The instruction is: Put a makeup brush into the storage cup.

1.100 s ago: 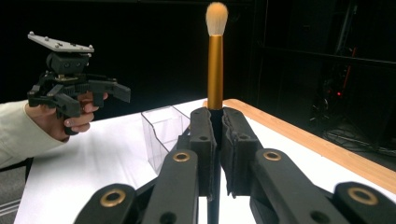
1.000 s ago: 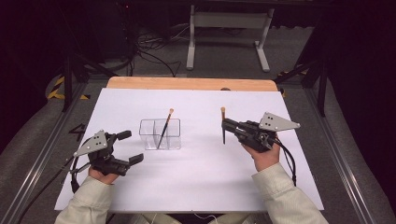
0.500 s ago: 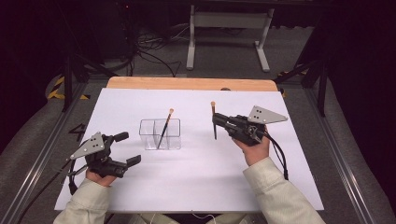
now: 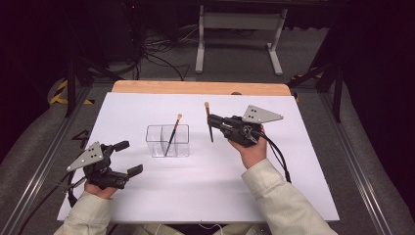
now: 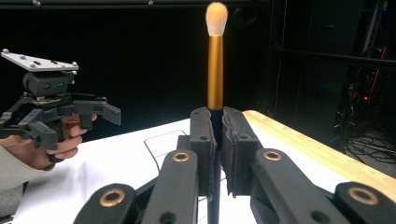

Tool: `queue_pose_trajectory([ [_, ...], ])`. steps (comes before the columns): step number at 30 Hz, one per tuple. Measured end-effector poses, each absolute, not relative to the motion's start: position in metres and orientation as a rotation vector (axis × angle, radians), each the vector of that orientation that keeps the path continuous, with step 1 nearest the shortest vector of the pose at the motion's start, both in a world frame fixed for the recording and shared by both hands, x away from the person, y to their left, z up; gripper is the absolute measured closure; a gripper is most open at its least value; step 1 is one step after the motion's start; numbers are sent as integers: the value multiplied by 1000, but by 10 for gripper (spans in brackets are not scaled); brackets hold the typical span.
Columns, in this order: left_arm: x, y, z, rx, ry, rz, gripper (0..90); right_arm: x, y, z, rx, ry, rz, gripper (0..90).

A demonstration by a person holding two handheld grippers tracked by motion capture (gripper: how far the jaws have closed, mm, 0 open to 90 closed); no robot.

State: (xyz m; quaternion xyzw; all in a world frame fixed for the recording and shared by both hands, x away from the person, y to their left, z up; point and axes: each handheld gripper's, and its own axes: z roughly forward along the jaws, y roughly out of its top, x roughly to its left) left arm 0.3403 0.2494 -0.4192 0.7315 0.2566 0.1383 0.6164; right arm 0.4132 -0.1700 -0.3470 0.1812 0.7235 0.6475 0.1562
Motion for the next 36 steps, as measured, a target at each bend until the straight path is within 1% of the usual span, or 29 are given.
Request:
queue_pose_trajectory([
  [8, 345, 247, -419, 1672, 588, 315, 6, 418, -152, -344, 513, 2069, 1862, 838],
  [17, 349, 243, -420, 1678, 586, 307, 7, 418, -142, -343, 516, 2057, 1880, 837],
  [36, 337, 251, -420, 1689, 609, 326, 6, 423, -114, -344, 490, 2072, 1938, 836],
])
